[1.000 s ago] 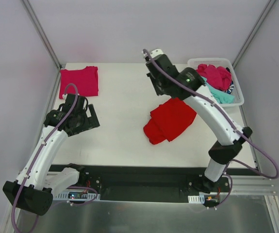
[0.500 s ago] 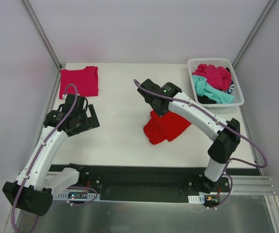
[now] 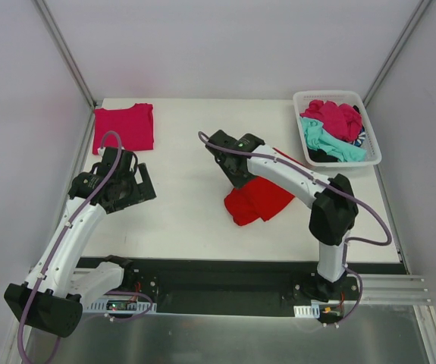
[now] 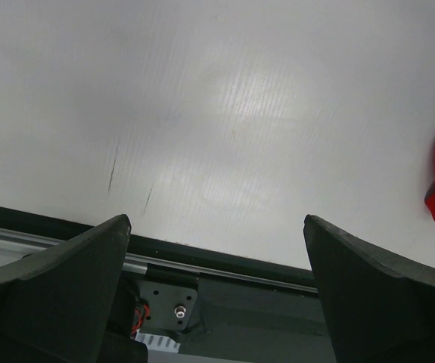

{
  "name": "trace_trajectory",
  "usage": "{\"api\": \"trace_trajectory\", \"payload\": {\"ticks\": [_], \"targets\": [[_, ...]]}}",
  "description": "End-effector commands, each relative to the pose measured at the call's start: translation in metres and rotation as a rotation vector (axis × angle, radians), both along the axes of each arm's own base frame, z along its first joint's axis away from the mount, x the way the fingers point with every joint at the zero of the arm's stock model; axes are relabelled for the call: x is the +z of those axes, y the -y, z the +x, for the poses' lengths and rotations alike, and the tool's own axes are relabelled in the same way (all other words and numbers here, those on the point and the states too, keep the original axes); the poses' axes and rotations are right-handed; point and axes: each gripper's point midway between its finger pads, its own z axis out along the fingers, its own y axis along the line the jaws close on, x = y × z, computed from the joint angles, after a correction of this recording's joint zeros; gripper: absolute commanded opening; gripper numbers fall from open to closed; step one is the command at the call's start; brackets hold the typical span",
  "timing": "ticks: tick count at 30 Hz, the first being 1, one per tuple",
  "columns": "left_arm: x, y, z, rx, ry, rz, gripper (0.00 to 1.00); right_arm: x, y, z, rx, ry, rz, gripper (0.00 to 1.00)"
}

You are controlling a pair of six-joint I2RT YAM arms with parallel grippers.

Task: Fold and stack the t-shirts

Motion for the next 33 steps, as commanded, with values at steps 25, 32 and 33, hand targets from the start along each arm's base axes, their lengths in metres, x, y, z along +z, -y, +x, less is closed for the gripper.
{"api": "trace_trajectory", "payload": {"ticks": [25,32,33], "targets": [[0.005,-0.001,0.002,-0.011,0.012,0.014,0.99,-0.076,-0.015,0.027,-0.003,-0.156,0.010,0.37],[0.012,0.000,0.004,-0.013,0.024,0.012,0.99,-0.078,-0.011,0.041,-0.013,-0.162,0.022,0.36],[0.012,-0.001,0.004,-0.013,0.026,0.012,0.99,-0.077,-0.010,0.041,-0.013,-0.161,0.021,0.35]]}}
